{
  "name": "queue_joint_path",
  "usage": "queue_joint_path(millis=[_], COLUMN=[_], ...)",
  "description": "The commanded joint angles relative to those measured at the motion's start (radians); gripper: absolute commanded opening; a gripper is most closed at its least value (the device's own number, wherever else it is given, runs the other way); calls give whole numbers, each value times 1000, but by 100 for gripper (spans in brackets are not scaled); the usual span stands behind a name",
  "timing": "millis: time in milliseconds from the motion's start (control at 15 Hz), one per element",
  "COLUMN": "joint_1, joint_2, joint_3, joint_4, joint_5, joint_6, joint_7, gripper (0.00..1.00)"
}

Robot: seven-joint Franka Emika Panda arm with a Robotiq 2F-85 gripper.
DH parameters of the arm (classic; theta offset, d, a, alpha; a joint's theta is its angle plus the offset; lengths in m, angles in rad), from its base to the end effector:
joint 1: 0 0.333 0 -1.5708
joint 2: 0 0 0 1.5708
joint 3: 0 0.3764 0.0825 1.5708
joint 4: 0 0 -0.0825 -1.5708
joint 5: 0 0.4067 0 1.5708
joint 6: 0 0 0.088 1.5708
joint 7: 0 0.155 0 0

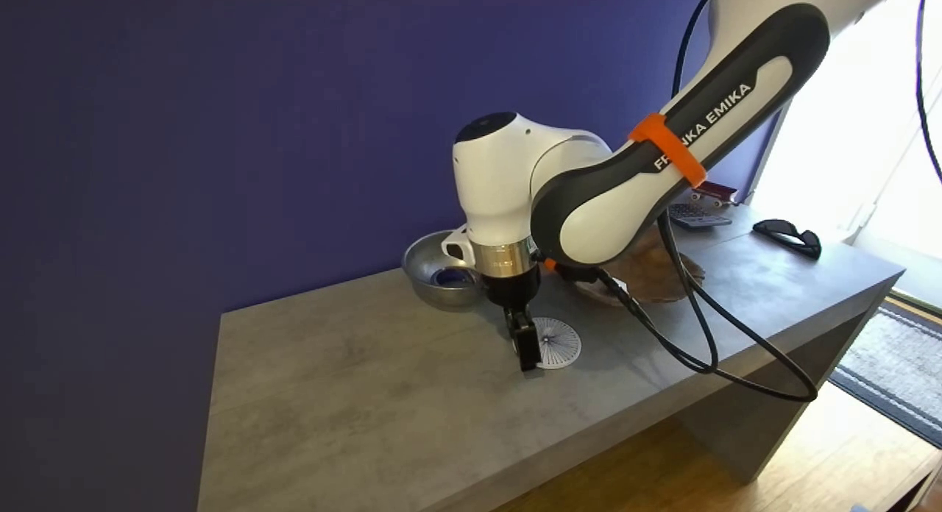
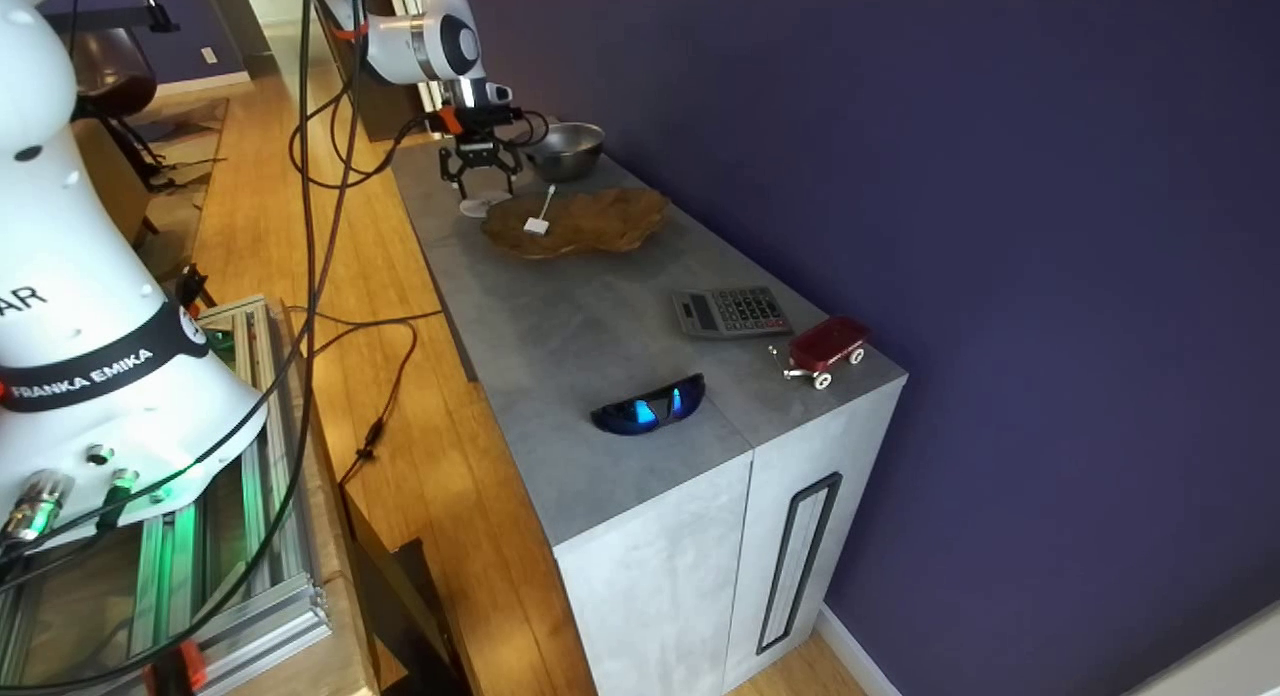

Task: Move the white circular object to the right

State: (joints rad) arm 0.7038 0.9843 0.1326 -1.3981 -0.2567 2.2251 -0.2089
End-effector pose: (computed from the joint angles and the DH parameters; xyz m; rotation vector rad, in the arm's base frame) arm 0.5368 0.5441 0.0718 2.5199 1.6622 -0.1721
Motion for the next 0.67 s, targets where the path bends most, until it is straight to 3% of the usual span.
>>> queue_joint_path(millis=[0, 600], joint_1=[-52, -157], joint_2=[-38, -106], joint_3=[19, 81], joint_4=[-106, -258], joint_5=[-50, -58], joint_6=[-1, -8], joint_7=[-68, -181], gripper=[100, 100])
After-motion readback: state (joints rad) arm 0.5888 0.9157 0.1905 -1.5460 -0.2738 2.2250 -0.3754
